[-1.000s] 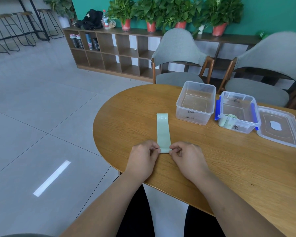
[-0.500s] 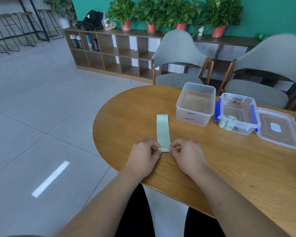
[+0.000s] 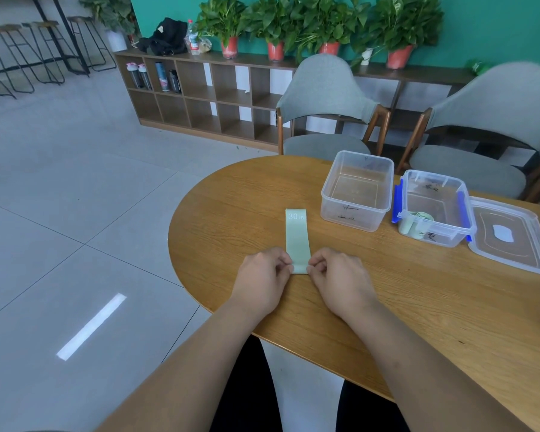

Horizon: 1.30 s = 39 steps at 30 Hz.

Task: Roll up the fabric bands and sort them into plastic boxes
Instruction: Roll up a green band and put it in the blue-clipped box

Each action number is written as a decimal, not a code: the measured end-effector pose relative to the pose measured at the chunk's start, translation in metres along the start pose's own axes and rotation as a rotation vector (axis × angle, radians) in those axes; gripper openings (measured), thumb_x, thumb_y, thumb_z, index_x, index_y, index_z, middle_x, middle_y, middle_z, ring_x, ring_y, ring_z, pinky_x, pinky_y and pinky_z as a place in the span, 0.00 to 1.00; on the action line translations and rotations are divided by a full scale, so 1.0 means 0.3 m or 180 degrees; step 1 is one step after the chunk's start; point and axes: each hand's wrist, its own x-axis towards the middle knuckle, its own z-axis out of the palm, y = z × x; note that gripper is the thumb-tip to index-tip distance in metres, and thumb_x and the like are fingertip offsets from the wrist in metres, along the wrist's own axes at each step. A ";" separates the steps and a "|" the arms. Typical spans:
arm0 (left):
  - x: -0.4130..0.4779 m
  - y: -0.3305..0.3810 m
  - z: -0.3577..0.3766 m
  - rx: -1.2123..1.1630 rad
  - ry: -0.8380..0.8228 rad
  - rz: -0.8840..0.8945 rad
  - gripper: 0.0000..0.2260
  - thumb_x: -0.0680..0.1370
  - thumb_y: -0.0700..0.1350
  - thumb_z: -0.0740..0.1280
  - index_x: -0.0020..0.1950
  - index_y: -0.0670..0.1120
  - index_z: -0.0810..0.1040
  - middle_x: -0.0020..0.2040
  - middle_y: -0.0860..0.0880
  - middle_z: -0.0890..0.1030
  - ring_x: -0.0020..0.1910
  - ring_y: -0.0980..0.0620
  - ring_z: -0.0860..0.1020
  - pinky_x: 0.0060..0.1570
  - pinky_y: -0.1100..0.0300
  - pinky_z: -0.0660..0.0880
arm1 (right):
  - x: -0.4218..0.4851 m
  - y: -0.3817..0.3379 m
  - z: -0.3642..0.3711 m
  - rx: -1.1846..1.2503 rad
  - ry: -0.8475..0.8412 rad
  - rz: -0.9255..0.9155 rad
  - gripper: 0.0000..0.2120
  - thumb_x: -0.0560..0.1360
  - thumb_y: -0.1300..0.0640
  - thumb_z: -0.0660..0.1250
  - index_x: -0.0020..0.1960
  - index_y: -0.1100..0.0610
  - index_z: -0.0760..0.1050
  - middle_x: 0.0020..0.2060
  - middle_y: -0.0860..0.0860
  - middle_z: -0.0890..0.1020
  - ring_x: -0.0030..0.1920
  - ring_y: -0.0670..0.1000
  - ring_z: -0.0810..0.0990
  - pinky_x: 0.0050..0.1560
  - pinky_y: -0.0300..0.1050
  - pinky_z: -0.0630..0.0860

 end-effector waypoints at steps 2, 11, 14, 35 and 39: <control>0.002 -0.002 0.001 -0.0032 -0.0045 -0.0036 0.04 0.78 0.48 0.75 0.52 0.52 0.84 0.40 0.60 0.83 0.42 0.60 0.81 0.51 0.57 0.80 | 0.005 -0.004 0.000 -0.0056 0.0016 -0.0002 0.06 0.80 0.50 0.69 0.55 0.47 0.83 0.47 0.43 0.85 0.49 0.47 0.82 0.49 0.47 0.81; 0.031 0.008 0.006 0.0185 -0.0107 -0.0075 0.09 0.79 0.45 0.72 0.59 0.51 0.85 0.48 0.55 0.86 0.48 0.57 0.83 0.57 0.57 0.80 | 0.017 -0.016 -0.002 -0.0157 0.0000 -0.0028 0.14 0.79 0.55 0.68 0.63 0.48 0.82 0.51 0.44 0.85 0.51 0.46 0.83 0.51 0.44 0.81; 0.032 0.014 0.005 0.0187 -0.0052 -0.0051 0.10 0.79 0.44 0.72 0.60 0.51 0.81 0.45 0.56 0.85 0.47 0.56 0.83 0.55 0.58 0.78 | 0.020 -0.014 -0.006 -0.0064 0.0031 0.0029 0.12 0.78 0.55 0.69 0.61 0.47 0.81 0.46 0.42 0.84 0.49 0.46 0.83 0.49 0.46 0.82; 0.090 0.008 0.005 0.0111 -0.0046 -0.0162 0.05 0.79 0.44 0.72 0.53 0.53 0.83 0.43 0.58 0.84 0.46 0.57 0.82 0.56 0.58 0.78 | 0.077 -0.015 0.004 0.0002 0.0075 0.0133 0.08 0.80 0.50 0.66 0.56 0.47 0.83 0.45 0.42 0.85 0.48 0.49 0.83 0.48 0.47 0.81; 0.106 0.013 0.010 0.0135 0.0004 -0.0181 0.07 0.80 0.45 0.71 0.56 0.51 0.85 0.47 0.55 0.86 0.50 0.54 0.83 0.56 0.55 0.79 | 0.085 -0.013 0.009 -0.0006 0.0026 0.0074 0.11 0.79 0.52 0.68 0.60 0.48 0.83 0.48 0.43 0.85 0.50 0.47 0.82 0.51 0.46 0.82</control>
